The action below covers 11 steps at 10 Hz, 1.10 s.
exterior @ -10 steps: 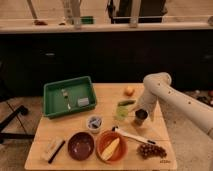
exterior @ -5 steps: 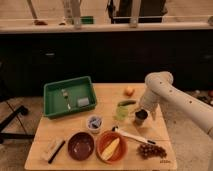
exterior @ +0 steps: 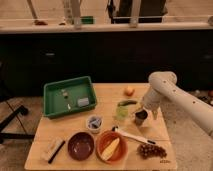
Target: Stack cups into tray
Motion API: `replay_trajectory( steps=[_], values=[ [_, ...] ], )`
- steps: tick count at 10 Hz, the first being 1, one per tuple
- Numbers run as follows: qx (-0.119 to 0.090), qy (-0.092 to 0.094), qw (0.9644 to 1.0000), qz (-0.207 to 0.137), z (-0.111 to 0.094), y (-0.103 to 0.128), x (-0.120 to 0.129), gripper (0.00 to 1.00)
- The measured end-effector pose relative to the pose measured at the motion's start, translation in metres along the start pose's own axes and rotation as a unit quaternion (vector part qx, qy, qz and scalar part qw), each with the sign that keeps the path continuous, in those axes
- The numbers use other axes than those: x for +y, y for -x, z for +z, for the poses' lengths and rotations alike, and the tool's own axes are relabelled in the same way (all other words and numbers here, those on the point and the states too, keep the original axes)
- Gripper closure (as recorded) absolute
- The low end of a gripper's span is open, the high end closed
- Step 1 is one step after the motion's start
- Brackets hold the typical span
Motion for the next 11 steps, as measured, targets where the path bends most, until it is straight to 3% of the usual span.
replay_trajectory(
  steps=[8,11],
  values=[
    [-0.016,-0.007,0.9995,-0.028,0.0033,0.0033,-0.0074,0.2],
    [-0.016,-0.003,0.9996,-0.025,0.0052,0.0006,-0.009,0.41]
  ],
)
